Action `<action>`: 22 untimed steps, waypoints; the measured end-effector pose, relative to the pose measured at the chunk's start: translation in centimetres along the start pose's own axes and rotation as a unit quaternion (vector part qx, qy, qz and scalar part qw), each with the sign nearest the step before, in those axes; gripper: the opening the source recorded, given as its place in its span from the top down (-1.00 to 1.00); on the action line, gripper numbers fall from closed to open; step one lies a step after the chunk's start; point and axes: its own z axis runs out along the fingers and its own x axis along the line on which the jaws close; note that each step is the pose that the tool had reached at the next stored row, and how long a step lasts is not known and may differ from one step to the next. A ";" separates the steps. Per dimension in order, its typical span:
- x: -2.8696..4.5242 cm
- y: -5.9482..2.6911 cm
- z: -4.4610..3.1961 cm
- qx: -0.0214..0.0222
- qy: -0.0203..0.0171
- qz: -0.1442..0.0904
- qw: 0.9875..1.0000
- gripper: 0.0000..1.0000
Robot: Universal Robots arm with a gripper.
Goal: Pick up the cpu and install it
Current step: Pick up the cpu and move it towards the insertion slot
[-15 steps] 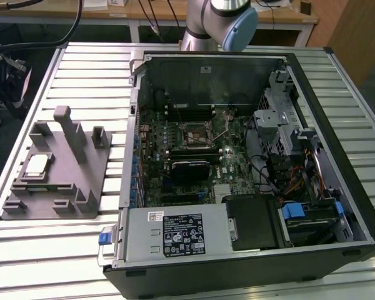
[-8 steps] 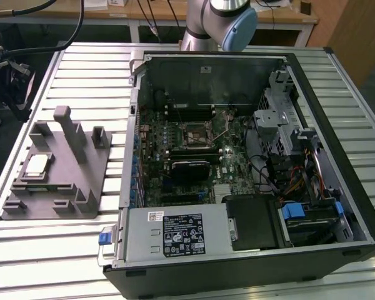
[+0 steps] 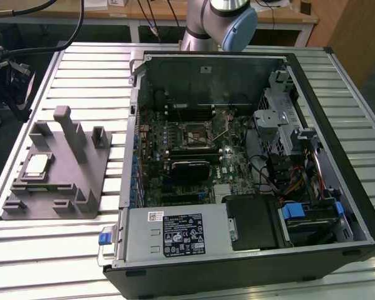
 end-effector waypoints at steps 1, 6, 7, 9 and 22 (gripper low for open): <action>0.00 0.00 0.00 0.000 0.000 0.000 1.000 0.79; 0.11 -0.01 0.03 0.000 0.000 0.000 1.000 0.79; 0.26 -0.02 0.04 0.000 0.000 0.000 1.000 0.79; 0.60 -0.05 0.12 0.000 0.000 0.000 1.000 0.79; 1.64 -0.20 1.90 0.000 0.002 0.000 1.000 0.79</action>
